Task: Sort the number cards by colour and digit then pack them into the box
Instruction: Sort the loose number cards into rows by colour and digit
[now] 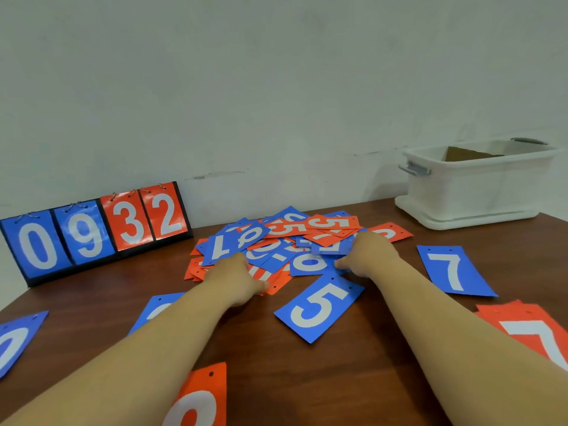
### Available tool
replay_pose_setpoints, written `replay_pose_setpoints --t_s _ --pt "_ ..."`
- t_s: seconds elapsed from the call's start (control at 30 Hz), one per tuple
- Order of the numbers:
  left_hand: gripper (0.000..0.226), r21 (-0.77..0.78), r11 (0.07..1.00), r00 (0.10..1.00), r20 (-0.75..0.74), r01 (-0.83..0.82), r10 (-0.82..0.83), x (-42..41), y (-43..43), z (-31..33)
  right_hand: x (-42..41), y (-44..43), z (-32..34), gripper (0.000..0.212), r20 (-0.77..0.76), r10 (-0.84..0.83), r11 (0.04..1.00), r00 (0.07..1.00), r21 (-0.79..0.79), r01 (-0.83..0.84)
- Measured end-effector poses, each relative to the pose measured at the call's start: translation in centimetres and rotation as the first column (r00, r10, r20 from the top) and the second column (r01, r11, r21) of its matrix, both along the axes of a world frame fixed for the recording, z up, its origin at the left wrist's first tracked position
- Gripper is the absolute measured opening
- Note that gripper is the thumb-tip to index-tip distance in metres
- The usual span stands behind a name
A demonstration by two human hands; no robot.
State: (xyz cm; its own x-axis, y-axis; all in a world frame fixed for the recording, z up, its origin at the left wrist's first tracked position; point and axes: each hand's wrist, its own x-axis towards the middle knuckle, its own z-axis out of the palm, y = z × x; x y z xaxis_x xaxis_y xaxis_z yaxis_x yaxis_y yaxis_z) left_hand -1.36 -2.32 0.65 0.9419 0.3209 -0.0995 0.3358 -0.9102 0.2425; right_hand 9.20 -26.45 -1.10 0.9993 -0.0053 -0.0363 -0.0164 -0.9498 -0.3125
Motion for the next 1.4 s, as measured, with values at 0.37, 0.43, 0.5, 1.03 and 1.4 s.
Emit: replay_pose_setpoints --t_s 0.37,0.43,0.5,1.03,1.4 --pt "0.056 -0.288 0.953 0.99 0.079 -0.088 0.115 -0.4 -1.0 1.0 -1.8 -1.6 1.5 0.038 0.011 0.057 0.994 0.998 -0.089 -0.056" --pt "0.043 -0.319 0.946 0.986 0.133 -0.05 0.097 -0.6 -1.1 1.1 -2.7 -2.2 2.1 0.033 0.043 -0.017 1.0 0.999 0.011 0.017" --pt "0.029 -0.377 0.926 0.977 0.186 -0.022 0.099 -0.8 -1.1 1.3 -3.7 -2.8 2.5 0.034 0.077 -0.12 0.969 0.99 0.224 0.1" --pt "0.031 -0.663 0.699 0.851 0.503 0.267 0.152 -8.3 4.4 4.0 -7.3 2.2 2.0 0.025 0.306 0.018 0.326 0.952 0.898 -0.295" --pt "0.031 -0.612 0.757 0.751 0.605 0.227 0.264 -7.3 5.8 0.4 -10.2 4.1 2.8 0.03 0.217 0.475 0.333 0.853 0.853 -0.402"
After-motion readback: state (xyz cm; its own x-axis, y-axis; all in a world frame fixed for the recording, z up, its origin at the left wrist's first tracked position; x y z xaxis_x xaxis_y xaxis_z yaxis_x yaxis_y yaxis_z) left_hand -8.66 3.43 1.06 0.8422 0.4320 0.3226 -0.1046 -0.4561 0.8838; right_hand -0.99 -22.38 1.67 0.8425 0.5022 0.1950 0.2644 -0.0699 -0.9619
